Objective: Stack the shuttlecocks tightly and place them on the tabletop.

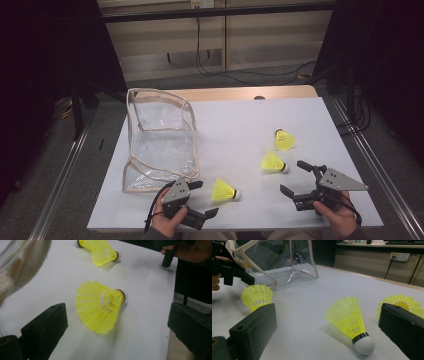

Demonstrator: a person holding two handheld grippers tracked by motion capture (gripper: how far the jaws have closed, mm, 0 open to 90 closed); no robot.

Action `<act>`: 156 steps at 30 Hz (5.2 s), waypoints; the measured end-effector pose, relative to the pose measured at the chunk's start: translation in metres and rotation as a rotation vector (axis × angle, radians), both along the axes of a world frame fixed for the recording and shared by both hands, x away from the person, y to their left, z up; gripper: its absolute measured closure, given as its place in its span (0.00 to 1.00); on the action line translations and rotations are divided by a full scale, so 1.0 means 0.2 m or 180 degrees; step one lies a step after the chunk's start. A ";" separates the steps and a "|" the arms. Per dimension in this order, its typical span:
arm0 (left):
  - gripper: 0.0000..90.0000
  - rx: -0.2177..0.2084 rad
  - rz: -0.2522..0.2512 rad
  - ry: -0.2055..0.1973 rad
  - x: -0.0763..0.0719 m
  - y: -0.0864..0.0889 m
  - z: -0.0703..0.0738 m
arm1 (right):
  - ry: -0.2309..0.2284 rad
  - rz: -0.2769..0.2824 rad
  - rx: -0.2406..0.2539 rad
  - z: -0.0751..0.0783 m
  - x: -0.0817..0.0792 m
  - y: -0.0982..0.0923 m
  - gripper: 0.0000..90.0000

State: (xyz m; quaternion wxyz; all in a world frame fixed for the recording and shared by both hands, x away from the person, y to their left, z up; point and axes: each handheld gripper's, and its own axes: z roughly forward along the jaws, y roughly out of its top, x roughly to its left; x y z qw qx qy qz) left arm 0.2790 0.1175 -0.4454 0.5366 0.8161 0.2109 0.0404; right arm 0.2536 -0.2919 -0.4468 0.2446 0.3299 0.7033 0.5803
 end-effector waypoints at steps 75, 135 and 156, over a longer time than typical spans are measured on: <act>0.96 0.0314 0.0133 0.0365 0.00 -0.24 -0.01 | -0.0021 0.0004 0.0034 0.01 0.00 -0.02 0.02; 0.96 0.0128 0.0559 0.0395 0.17 -0.53 0.11 | -0.0052 -0.0044 0.0045 0.02 0.00 -0.06 0.02; 0.96 0.0185 0.0873 0.0385 0.35 -0.62 0.10 | -0.0055 -0.0024 0.0041 0.02 0.00 -0.05 0.02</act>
